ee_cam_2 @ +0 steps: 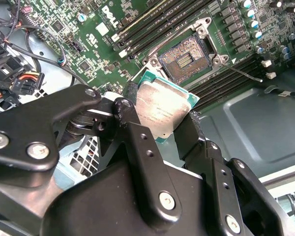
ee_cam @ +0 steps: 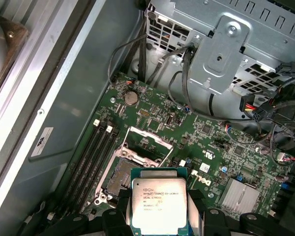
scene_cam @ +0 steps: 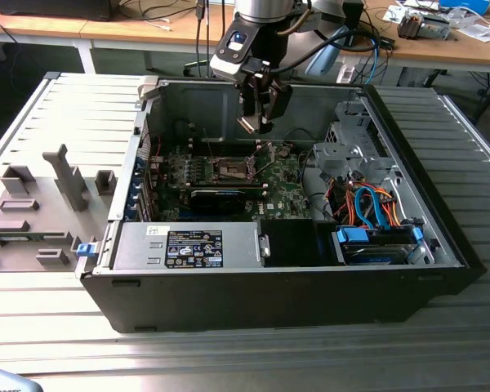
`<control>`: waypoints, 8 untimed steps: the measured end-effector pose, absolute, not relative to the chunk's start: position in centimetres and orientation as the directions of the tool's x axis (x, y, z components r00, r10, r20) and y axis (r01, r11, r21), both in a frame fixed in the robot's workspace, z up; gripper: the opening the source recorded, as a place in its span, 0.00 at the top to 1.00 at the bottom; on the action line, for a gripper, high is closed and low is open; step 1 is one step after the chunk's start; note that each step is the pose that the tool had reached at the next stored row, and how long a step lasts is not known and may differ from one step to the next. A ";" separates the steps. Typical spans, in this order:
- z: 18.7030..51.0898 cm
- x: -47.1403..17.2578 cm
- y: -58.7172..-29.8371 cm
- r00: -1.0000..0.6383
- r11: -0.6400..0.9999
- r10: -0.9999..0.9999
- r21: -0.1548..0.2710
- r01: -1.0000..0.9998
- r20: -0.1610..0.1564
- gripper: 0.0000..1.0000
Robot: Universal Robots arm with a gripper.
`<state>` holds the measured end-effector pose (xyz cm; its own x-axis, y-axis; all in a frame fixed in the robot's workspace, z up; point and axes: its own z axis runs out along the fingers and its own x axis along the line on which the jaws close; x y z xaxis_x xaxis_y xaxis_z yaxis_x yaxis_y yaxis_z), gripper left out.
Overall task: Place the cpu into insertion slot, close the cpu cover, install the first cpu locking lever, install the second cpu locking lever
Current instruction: 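Place the cpu into insertion slot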
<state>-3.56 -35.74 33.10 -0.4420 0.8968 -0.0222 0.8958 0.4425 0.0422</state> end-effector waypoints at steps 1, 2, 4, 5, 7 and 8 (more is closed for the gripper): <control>33.1 -3.6 -35.7 -0.441 0.442 0.897 0.042 0.896 -0.022 0.46; 33.1 -3.6 -35.7 -0.441 0.441 0.897 0.042 0.896 -0.022 0.46; 33.1 -3.6 -35.7 -0.439 0.440 0.898 0.042 0.897 -0.022 0.46; 33.1 -3.6 -35.7 -0.439 0.439 0.898 0.042 0.897 -0.022 0.46; 33.1 -3.6 -35.7 -0.437 0.438 0.899 0.042 0.898 -0.022 0.46; 33.1 -3.6 -35.7 -0.437 0.438 0.899 0.042 0.898 -0.022 0.46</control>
